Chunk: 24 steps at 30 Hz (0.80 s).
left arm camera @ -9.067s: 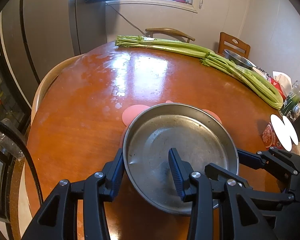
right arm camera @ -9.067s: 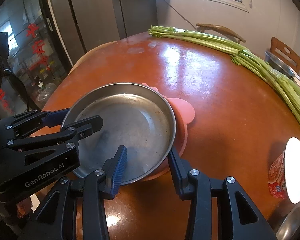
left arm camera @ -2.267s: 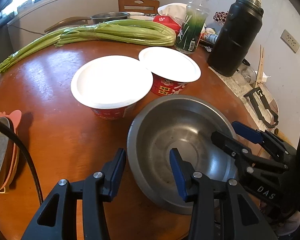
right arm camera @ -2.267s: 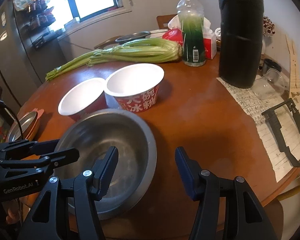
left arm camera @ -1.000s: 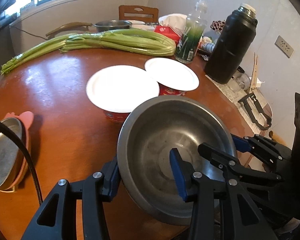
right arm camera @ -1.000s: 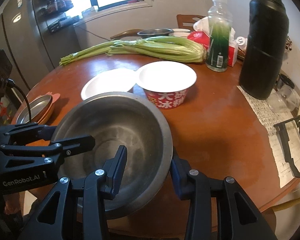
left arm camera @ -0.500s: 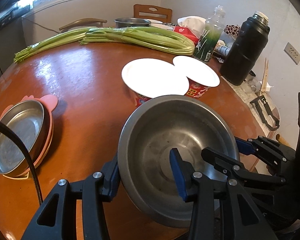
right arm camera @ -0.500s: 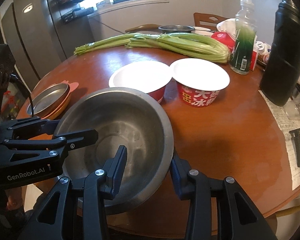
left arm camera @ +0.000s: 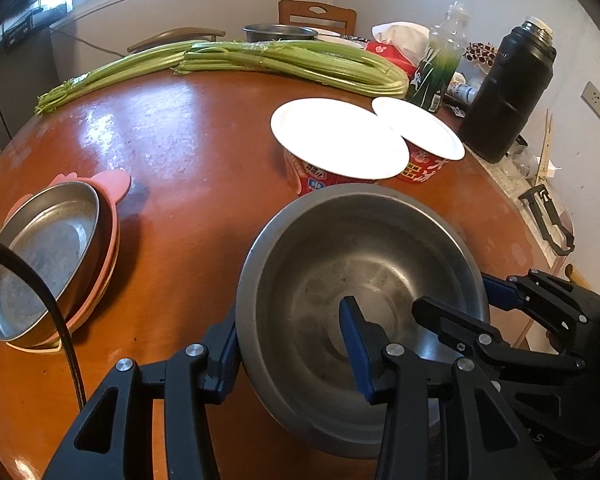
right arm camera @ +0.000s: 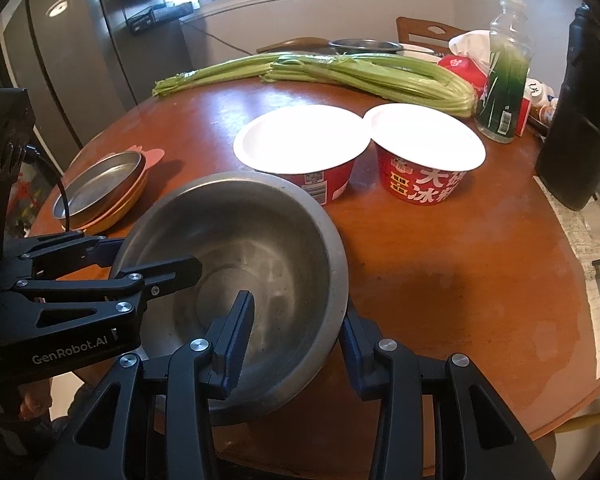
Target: Organize plates and bowls
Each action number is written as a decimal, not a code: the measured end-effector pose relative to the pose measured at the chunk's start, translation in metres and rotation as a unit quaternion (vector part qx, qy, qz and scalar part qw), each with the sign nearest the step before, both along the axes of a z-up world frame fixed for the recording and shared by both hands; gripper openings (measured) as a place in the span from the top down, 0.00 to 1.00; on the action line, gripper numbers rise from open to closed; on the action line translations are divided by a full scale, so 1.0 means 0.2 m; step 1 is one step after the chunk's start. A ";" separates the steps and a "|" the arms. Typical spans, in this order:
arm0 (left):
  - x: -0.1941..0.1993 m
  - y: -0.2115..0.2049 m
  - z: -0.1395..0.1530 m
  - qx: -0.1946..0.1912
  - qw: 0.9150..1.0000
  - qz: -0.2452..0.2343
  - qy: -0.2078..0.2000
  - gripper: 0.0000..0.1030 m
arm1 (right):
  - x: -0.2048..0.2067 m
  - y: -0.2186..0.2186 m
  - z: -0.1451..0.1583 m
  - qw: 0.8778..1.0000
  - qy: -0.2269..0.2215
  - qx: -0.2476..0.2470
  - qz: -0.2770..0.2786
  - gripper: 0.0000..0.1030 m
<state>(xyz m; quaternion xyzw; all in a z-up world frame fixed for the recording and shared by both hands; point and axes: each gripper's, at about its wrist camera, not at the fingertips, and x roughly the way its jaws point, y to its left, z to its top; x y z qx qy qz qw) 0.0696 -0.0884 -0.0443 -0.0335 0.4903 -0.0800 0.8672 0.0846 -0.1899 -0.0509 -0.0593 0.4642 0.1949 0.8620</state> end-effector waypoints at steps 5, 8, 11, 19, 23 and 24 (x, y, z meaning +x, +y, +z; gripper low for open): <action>0.00 -0.01 -0.02 0.006 1.000 -0.003 0.003 0.56 | 0.01 0.01 -0.01 1.000 0.004 -0.005 0.000 0.58; 0.00 -0.02 -0.02 0.009 1.000 -0.005 0.001 0.56 | 0.01 0.01 -0.01 1.000 0.004 -0.006 -0.002 0.58; 0.01 -0.02 -0.02 0.010 1.000 -0.006 0.001 0.56 | 0.01 0.01 -0.01 1.000 0.004 -0.007 -0.002 0.57; 0.01 -0.03 -0.02 0.021 1.000 -0.007 -0.001 0.54 | 0.02 0.01 -0.03 1.000 0.008 -0.008 0.000 0.57; 0.01 -0.04 -0.03 0.027 1.000 -0.006 -0.001 0.54 | 0.02 0.01 -0.03 1.000 0.009 -0.005 0.001 0.57; 0.01 -0.04 -0.03 0.028 1.000 -0.005 -0.001 0.54 | 0.03 0.01 -0.03 1.000 0.011 -0.003 0.001 0.57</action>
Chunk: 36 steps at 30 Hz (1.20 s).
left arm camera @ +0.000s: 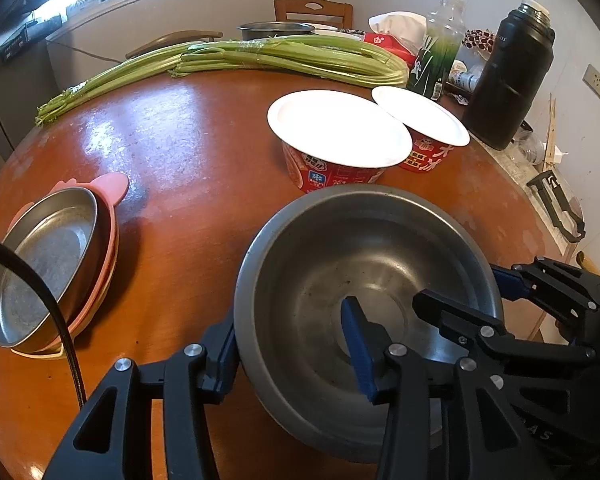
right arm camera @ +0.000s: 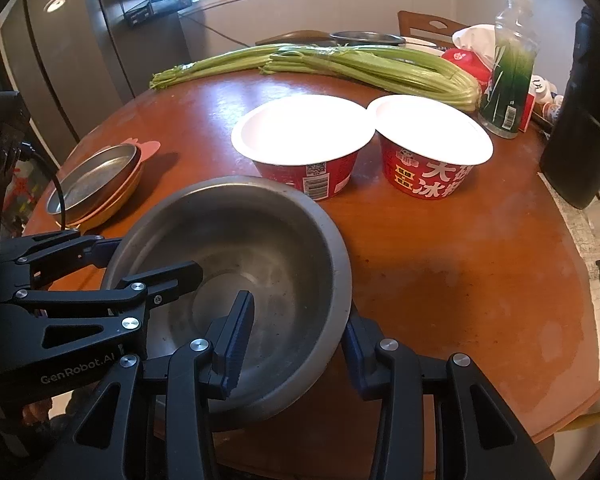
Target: Organize plates and bowls
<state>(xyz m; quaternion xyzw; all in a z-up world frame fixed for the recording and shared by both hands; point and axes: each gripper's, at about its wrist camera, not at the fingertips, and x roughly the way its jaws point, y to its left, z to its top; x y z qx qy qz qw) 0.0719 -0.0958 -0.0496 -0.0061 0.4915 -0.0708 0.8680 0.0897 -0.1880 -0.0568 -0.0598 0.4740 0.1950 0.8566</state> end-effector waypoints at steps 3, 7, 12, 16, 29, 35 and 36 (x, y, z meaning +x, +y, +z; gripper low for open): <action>0.00 0.00 0.00 0.000 1.000 0.001 0.000 0.54 | 0.00 0.00 -0.01 1.000 0.004 0.004 0.002 0.56; 0.00 0.00 0.00 0.003 1.000 0.002 0.000 0.54 | 0.00 0.00 0.01 1.000 -0.002 0.004 0.000 0.55; 0.00 0.02 0.03 -0.001 1.000 0.005 -0.009 0.54 | 0.00 0.00 0.03 1.000 -0.006 0.010 0.002 0.55; 0.00 0.03 0.04 -0.001 1.000 0.007 -0.011 0.54 | 0.01 0.00 0.04 1.000 -0.010 0.005 0.001 0.55; 0.01 0.09 0.10 -0.003 0.999 0.024 -0.026 0.54 | 0.03 -0.02 0.08 1.000 -0.023 0.007 -0.008 0.55; 0.05 0.14 0.15 -0.003 0.999 0.035 -0.035 0.54 | 0.06 -0.04 0.12 0.999 -0.032 0.019 -0.019 0.55; 0.06 0.15 0.16 -0.002 0.999 0.036 -0.037 0.54 | 0.07 -0.04 0.13 0.999 -0.033 0.021 -0.021 0.55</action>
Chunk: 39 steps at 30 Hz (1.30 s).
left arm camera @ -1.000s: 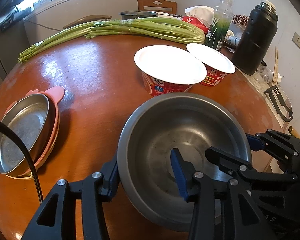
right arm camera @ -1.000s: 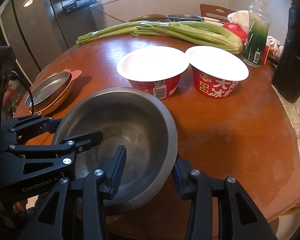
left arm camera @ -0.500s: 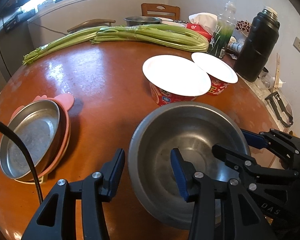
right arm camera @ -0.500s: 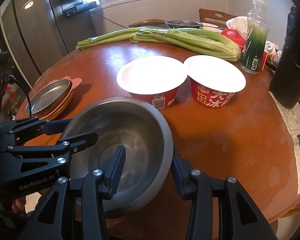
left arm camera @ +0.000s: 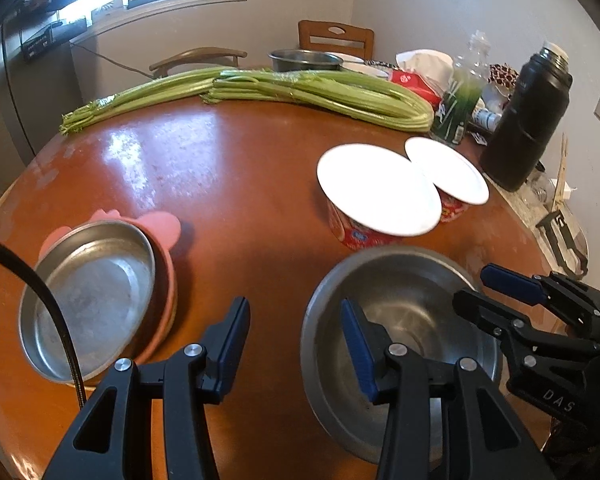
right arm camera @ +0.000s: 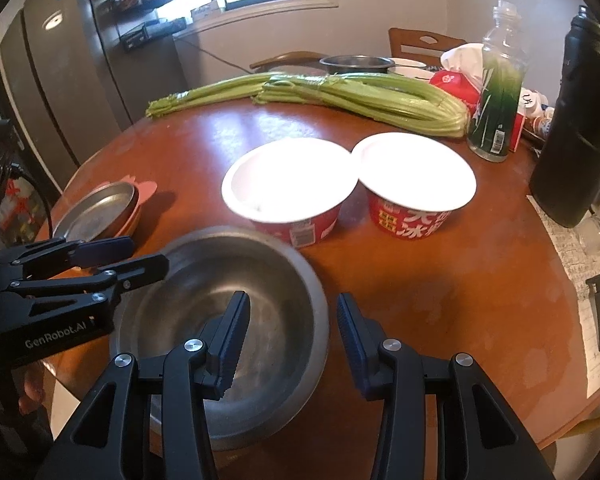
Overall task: Organize plates and bowls
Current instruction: 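Set the deep steel bowl on the table and open both tools, then move both tools to the rim of the red noodle bowl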
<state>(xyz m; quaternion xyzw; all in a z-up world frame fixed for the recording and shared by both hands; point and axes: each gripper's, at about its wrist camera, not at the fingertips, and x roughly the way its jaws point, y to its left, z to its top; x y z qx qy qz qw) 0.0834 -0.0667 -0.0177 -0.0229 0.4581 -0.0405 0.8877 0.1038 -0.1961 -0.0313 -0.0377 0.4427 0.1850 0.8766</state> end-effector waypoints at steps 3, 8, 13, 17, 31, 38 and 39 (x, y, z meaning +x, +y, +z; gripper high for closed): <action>0.04 0.01 0.02 0.005 1.000 0.000 -0.001 0.54 | 0.02 -0.01 0.02 1.000 -0.002 0.004 -0.006 0.55; 0.10 0.00 0.04 0.008 1.000 -0.005 -0.004 0.54 | 0.07 -0.01 0.04 1.000 0.000 0.020 -0.016 0.55; 0.17 0.00 0.09 0.011 1.000 -0.012 -0.016 0.54 | 0.13 -0.01 0.06 0.999 0.007 0.037 -0.026 0.55; 0.26 0.00 0.10 0.010 1.000 -0.017 -0.017 0.54 | 0.18 -0.01 0.05 0.998 0.016 0.046 -0.039 0.55; 0.48 -0.10 0.07 0.007 0.999 -0.047 -0.003 0.54 | 0.35 0.01 0.01 0.996 0.022 0.052 -0.064 0.55; 0.52 -0.11 0.01 -0.005 0.999 -0.050 0.010 0.54 | 0.40 0.01 -0.03 0.996 0.028 0.046 -0.068 0.55; 0.53 -0.11 0.01 -0.005 0.999 -0.050 0.011 0.54 | 0.41 0.01 -0.03 0.996 0.030 0.044 -0.068 0.55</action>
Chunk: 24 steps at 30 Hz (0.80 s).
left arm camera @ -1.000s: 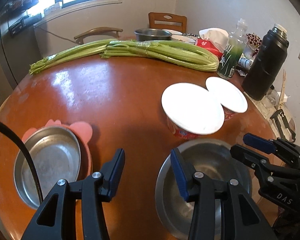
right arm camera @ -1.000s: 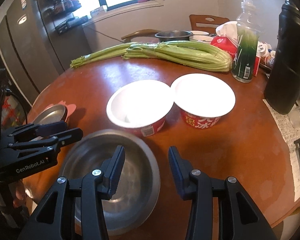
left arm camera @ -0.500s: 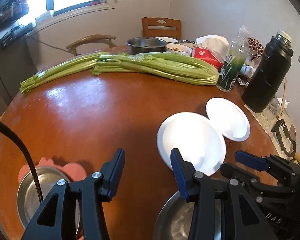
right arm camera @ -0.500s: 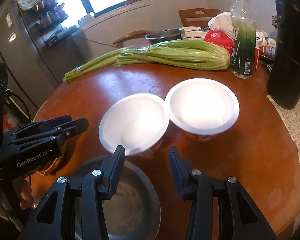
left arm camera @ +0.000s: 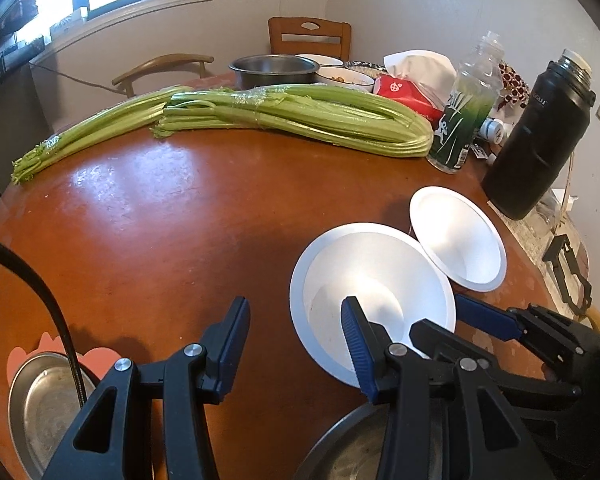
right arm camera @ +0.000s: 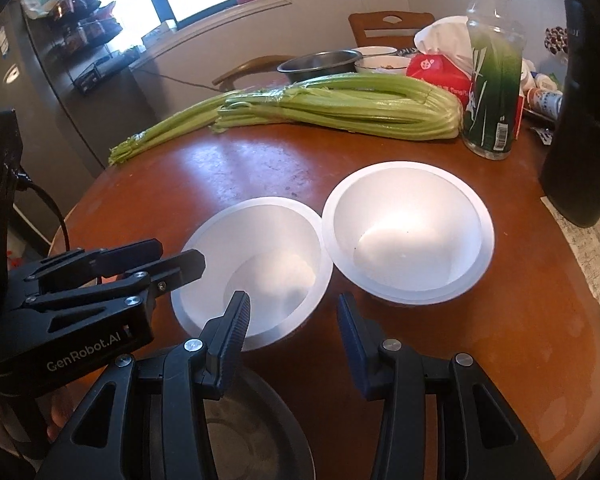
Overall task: Organize plates and bowls
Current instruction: 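Move both tools to the rim of the red noodle bowl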
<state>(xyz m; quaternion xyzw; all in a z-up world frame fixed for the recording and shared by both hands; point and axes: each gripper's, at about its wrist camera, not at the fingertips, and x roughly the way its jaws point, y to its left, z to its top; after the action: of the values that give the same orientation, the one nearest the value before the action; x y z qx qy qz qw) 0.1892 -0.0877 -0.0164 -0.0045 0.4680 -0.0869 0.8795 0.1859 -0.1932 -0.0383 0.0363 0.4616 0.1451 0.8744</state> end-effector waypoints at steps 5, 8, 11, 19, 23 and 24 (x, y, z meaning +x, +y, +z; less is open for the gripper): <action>0.02 0.01 -0.05 -0.001 1.000 0.003 0.013 0.54 | 0.02 0.02 -0.02 1.000 0.000 -0.001 0.007 0.60; 0.03 0.02 -0.05 -0.011 1.000 0.004 0.016 0.54 | 0.03 0.02 -0.02 1.000 -0.003 -0.001 0.010 0.62; 0.03 0.03 -0.07 -0.029 0.999 0.004 0.026 0.55 | 0.04 0.02 -0.02 1.000 -0.005 -0.005 0.011 0.63; 0.01 0.07 -0.04 -0.045 0.999 0.014 0.018 0.56 | 0.02 0.05 0.01 1.000 -0.019 0.000 0.022 0.66; -0.01 0.08 0.00 -0.041 0.999 0.018 0.006 0.57 | 0.02 0.07 0.04 0.999 -0.027 0.003 0.030 0.66; -0.02 0.08 0.02 -0.041 0.999 0.018 0.003 0.57 | 0.01 0.07 0.05 0.999 -0.030 0.004 0.032 0.66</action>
<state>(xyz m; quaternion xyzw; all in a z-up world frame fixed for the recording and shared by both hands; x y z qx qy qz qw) 0.1849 -0.0713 -0.0133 -0.0490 0.4666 -0.0900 0.8785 0.1883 -0.1791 -0.0289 0.0207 0.4358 0.1757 0.8825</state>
